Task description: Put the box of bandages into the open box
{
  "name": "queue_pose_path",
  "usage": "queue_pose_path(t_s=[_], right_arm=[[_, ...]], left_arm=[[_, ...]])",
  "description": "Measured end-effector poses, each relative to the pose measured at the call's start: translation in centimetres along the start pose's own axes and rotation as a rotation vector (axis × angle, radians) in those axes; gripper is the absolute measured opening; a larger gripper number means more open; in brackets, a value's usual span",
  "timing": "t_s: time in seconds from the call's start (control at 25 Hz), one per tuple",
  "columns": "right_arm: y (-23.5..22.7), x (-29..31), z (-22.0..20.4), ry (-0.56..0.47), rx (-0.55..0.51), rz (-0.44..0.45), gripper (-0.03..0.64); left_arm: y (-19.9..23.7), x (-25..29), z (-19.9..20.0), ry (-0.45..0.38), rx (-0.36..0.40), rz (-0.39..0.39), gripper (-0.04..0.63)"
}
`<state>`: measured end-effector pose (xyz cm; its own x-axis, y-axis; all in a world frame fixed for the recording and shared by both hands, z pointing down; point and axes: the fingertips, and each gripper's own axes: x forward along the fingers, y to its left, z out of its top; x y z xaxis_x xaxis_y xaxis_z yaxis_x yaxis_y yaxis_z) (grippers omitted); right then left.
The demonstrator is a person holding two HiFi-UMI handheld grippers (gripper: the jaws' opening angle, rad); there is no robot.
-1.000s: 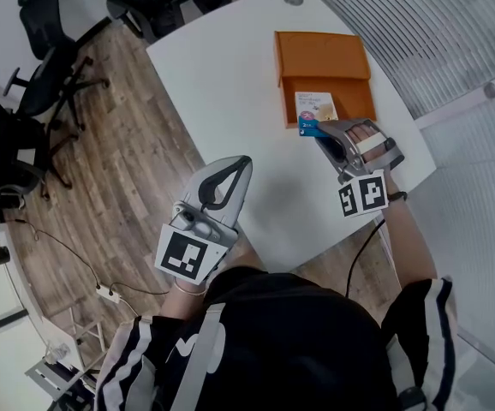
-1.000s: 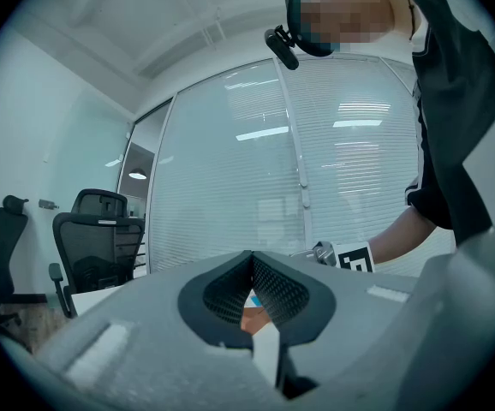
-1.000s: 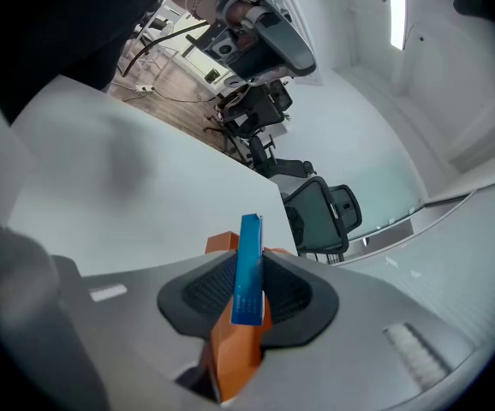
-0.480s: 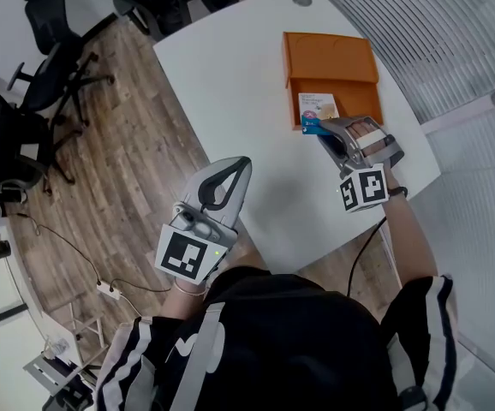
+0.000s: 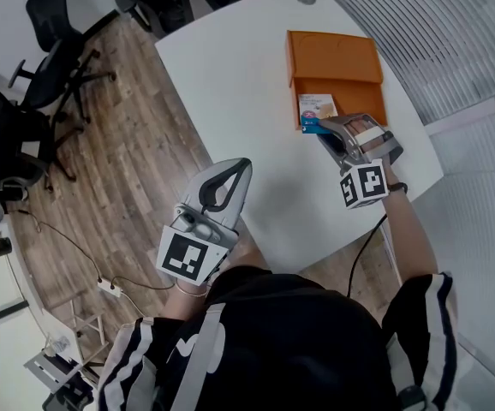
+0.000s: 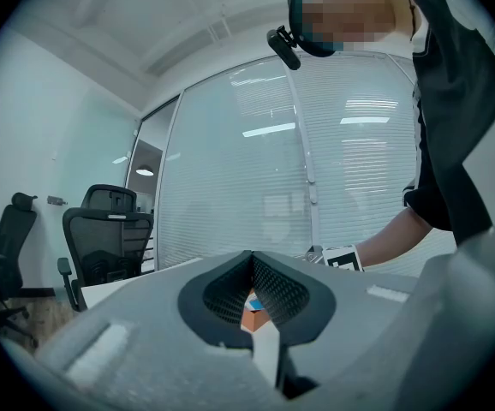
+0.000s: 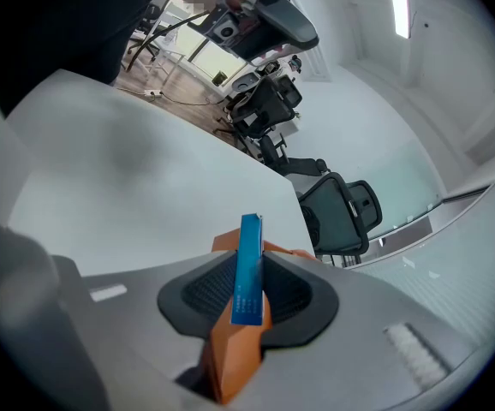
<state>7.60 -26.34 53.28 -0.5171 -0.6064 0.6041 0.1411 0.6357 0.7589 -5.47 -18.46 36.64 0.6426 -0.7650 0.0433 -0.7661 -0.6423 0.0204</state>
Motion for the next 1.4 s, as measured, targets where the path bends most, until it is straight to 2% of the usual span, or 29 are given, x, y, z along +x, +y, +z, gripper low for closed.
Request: queue_pose_path(t_s=[0.76, 1.4], right_arm=[[-1.0, 2.0, -0.5, 0.012, 0.004, -0.008, 0.084], [-1.7, 3.2, -1.9, 0.045, 0.017, -0.009, 0.084]], left_arm=[[0.8, 0.2, -1.5, 0.044, -0.032, -0.012, 0.0], [1.2, 0.1, -1.9, 0.047, -0.029, -0.003, 0.0]])
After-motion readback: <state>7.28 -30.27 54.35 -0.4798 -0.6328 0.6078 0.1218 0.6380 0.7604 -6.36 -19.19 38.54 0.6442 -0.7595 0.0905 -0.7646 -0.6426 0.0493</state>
